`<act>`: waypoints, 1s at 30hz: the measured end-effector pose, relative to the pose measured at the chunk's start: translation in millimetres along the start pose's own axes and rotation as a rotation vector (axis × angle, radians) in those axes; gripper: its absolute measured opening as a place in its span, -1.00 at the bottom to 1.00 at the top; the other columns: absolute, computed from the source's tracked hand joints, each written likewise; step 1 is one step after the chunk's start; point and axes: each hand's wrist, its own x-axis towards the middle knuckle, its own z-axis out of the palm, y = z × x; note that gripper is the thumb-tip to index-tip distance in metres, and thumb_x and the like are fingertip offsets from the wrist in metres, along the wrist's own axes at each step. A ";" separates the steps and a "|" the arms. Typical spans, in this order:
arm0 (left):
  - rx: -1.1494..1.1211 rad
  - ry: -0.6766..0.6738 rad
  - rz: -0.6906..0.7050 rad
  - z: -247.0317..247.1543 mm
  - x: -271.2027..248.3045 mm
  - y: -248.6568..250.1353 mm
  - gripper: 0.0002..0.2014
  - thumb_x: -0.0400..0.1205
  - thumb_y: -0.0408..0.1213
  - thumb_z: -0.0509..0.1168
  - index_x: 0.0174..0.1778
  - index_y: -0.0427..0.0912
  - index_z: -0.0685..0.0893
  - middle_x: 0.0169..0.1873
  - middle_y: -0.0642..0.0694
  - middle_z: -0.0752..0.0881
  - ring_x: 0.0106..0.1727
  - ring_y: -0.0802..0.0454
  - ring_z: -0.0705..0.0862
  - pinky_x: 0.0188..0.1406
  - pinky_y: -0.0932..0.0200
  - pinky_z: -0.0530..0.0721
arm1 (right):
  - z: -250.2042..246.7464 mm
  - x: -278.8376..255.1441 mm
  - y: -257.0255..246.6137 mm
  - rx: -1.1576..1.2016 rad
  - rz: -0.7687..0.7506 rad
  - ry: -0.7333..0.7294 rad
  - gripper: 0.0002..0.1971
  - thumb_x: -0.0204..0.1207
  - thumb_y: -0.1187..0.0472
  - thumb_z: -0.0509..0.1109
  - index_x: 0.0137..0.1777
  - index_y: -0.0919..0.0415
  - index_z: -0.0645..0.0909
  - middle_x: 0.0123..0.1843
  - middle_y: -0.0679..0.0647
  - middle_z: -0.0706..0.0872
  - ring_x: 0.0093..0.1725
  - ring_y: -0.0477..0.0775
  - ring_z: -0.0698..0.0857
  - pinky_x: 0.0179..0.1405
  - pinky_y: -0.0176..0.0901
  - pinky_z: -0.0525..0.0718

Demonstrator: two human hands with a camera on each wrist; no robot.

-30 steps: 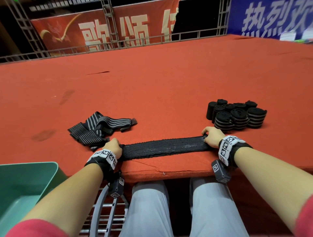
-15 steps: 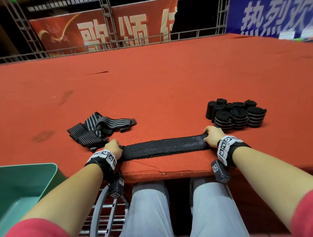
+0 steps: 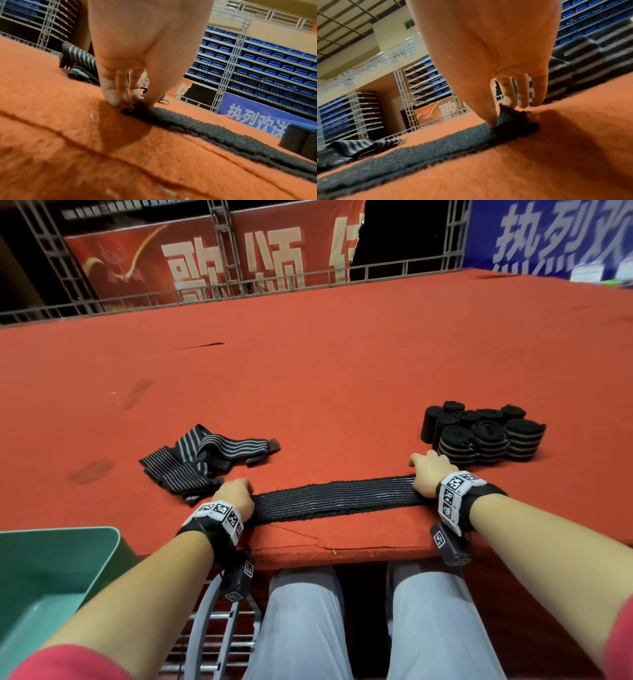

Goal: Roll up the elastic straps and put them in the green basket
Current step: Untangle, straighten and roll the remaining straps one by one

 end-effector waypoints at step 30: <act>0.240 -0.281 0.348 -9.7 -5.8 59.7 -0.40 0.37 -0.02 0.58 0.33 0.02 0.60 0.25 -0.02 0.61 0.28 -0.07 0.61 0.29 -0.14 0.61 | -10.9 -8.6 -71.1 -0.100 -0.331 -0.270 -0.33 0.30 -0.09 0.66 0.40 0.04 0.58 0.31 0.08 0.64 0.27 0.19 0.66 0.28 0.07 0.66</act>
